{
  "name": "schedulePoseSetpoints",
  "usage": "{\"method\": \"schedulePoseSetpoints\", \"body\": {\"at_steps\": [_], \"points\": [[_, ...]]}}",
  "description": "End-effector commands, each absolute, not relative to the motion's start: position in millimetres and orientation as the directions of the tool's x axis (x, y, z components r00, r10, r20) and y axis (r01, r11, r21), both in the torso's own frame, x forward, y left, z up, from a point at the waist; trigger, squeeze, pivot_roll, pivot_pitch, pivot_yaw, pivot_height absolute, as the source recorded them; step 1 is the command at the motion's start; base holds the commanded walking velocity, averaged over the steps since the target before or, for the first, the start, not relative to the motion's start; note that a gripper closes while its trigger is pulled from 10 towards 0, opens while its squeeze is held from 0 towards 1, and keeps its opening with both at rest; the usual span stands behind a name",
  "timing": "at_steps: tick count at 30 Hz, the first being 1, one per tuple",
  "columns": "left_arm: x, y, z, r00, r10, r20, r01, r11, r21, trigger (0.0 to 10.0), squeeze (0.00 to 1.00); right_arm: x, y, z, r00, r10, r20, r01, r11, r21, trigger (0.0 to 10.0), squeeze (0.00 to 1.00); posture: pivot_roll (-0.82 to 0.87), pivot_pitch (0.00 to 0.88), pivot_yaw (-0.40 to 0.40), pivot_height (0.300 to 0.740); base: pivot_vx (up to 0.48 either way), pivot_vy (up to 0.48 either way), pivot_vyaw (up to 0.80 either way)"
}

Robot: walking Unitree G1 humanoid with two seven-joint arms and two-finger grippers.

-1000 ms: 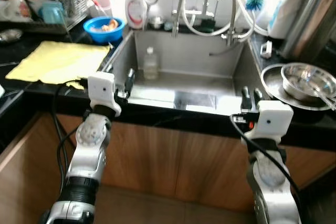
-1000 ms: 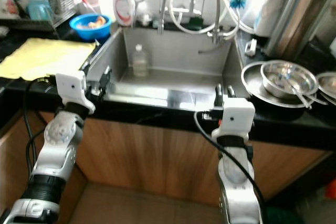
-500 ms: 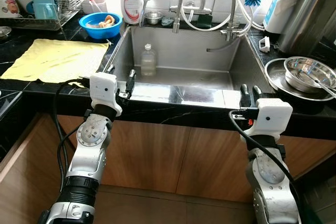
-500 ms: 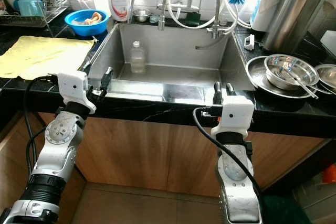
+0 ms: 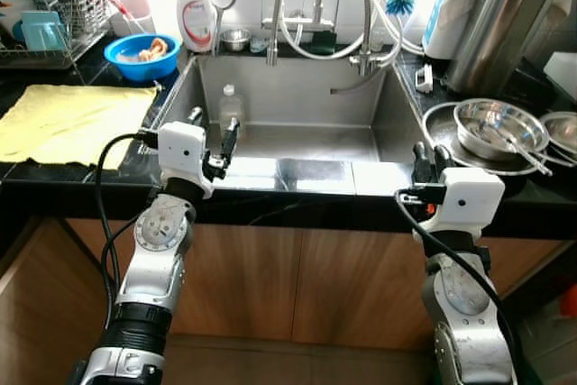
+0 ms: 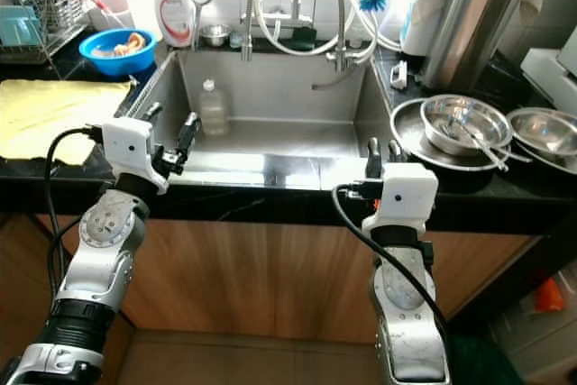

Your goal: Kitchen organization

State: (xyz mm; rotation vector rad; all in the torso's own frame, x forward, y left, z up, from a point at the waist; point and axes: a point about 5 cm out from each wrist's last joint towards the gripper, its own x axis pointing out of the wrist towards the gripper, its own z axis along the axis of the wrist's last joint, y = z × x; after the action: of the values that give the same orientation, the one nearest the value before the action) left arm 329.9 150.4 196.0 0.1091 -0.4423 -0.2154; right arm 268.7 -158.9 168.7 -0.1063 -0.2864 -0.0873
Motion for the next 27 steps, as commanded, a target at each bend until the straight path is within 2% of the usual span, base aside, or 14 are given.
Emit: {"method": "schedulePoseSetpoints", "body": {"at_steps": [1,9,27], "points": [[330,147,198,0.875,-0.244,0.417,0.194,0.968,0.160,10.0,0.00,270,-160,169,0.955,-0.071,0.289,0.105,0.989,-0.104,10.0,0.00,0.00,0.000,0.008,0.740,0.289,0.000,0.00],[329,147,197,0.878,-0.236,0.416,0.189,0.970,0.152,10.0,0.00,271,-159,170,0.956,-0.066,0.285,0.099,0.990,-0.101,10.0,0.00,0.00,0.000,0.002,0.740,0.286,0.000,0.00],[328,146,193,0.884,-0.227,0.408,0.187,0.973,0.137,10.0,0.00,260,-157,178,0.951,-0.071,0.302,0.114,0.985,-0.130,10.0,0.00,-0.03,0.000,0.002,0.740,0.000,0.000,0.00]]}}
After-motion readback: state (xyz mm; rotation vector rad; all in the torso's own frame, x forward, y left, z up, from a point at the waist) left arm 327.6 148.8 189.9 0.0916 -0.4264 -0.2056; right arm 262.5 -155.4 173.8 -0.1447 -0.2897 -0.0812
